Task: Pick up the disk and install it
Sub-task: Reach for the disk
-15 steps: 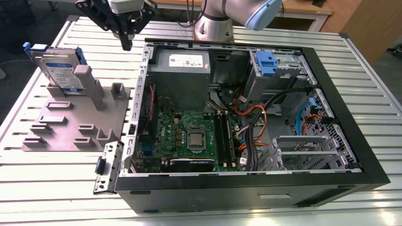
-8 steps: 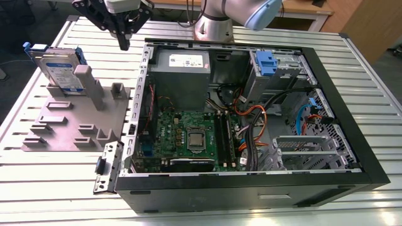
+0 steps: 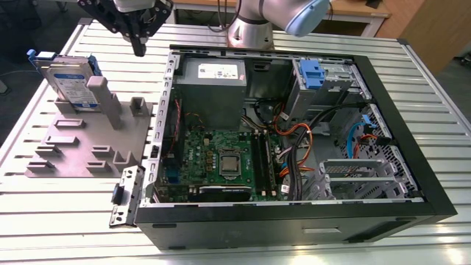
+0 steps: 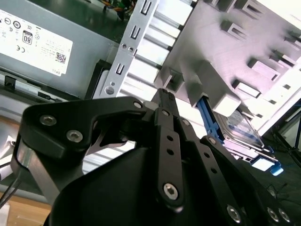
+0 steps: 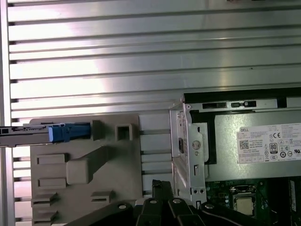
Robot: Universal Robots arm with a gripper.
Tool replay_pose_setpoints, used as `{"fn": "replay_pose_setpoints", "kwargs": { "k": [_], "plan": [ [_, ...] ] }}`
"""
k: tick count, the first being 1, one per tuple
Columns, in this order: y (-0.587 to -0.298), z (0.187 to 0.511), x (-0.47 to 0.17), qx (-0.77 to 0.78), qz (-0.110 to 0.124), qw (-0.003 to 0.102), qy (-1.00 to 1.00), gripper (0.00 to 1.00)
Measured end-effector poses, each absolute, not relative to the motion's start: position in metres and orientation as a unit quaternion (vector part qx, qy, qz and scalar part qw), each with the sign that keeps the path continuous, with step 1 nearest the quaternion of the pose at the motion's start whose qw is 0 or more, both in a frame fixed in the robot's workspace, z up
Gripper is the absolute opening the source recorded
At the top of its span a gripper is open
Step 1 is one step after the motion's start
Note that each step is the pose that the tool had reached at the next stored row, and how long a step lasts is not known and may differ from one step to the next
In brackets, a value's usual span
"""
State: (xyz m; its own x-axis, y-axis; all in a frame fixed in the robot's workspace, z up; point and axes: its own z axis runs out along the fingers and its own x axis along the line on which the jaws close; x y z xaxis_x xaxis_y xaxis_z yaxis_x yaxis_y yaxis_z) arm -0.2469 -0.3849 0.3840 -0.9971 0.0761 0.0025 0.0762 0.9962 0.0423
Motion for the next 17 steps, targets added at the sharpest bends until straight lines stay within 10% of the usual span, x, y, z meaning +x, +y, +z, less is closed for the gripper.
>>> {"fn": "replay_pose_setpoints", "kwargs": {
  "k": [17],
  "plan": [
    [-0.3846, 0.3838, -0.2519, -0.038, -0.021, 0.0, -0.999, 0.11]
  ]
}}
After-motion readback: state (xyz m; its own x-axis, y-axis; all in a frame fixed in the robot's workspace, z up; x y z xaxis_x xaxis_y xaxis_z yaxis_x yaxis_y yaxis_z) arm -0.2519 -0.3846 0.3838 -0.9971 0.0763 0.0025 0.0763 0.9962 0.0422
